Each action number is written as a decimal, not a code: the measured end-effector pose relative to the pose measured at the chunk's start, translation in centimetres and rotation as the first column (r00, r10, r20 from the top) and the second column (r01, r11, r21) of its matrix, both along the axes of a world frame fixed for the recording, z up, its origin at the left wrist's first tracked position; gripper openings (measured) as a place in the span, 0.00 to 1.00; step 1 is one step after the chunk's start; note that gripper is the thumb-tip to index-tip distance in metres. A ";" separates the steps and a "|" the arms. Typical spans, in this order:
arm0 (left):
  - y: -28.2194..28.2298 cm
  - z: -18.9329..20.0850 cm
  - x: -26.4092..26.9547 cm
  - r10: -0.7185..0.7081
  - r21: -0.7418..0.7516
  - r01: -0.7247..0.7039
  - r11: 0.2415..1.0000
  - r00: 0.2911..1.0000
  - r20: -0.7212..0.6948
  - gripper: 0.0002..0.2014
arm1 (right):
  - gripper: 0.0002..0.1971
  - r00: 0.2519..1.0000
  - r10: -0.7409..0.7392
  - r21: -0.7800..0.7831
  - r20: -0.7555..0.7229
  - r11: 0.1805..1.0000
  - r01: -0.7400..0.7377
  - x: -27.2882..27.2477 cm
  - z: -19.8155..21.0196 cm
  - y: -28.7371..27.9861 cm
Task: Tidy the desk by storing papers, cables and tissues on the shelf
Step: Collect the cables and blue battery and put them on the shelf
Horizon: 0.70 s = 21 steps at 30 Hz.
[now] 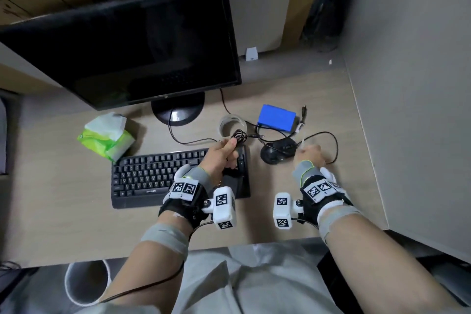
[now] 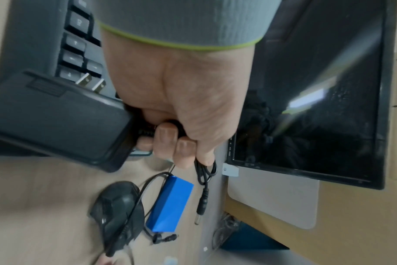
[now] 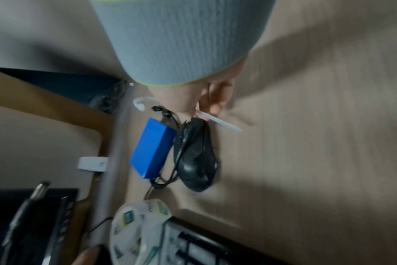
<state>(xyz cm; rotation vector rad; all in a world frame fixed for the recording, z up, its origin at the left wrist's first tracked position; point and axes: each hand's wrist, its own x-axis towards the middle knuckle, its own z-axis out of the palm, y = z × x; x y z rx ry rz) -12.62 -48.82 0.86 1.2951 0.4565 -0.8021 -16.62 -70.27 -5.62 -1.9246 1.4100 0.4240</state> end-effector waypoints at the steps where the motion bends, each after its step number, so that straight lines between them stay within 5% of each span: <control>1: -0.3 0.6 0.2 0.009 -0.044 -0.009 0.999 1.000 -0.001 0.09 | 0.10 0.995 0.046 -0.003 0.083 0.999 -0.046 0.3 1.0 0.5; 5: -1.2 3.3 1.0 0.016 -0.118 -0.008 0.993 0.997 0.069 0.04 | 0.06 0.926 0.147 -0.054 0.348 0.989 -0.137 2.9 5.5 1.3; 8: -0.8 5.2 1.5 0.019 -0.109 -0.007 0.994 0.994 0.110 0.04 | 0.07 0.858 0.166 0.199 0.486 0.935 -0.293 5.1 8.2 3.0; 12: 0.0 6.8 1.5 0.001 -0.080 0.011 0.997 0.989 0.148 0.12 | 0.06 0.768 0.330 0.360 0.548 0.736 -0.573 5.7 11.0 5.8; 21: 4.3 7.6 1.1 0.198 0.144 -0.250 0.957 0.932 0.303 0.15 | 0.03 0.734 0.320 0.479 0.598 0.592 -0.648 5.4 14.0 8.9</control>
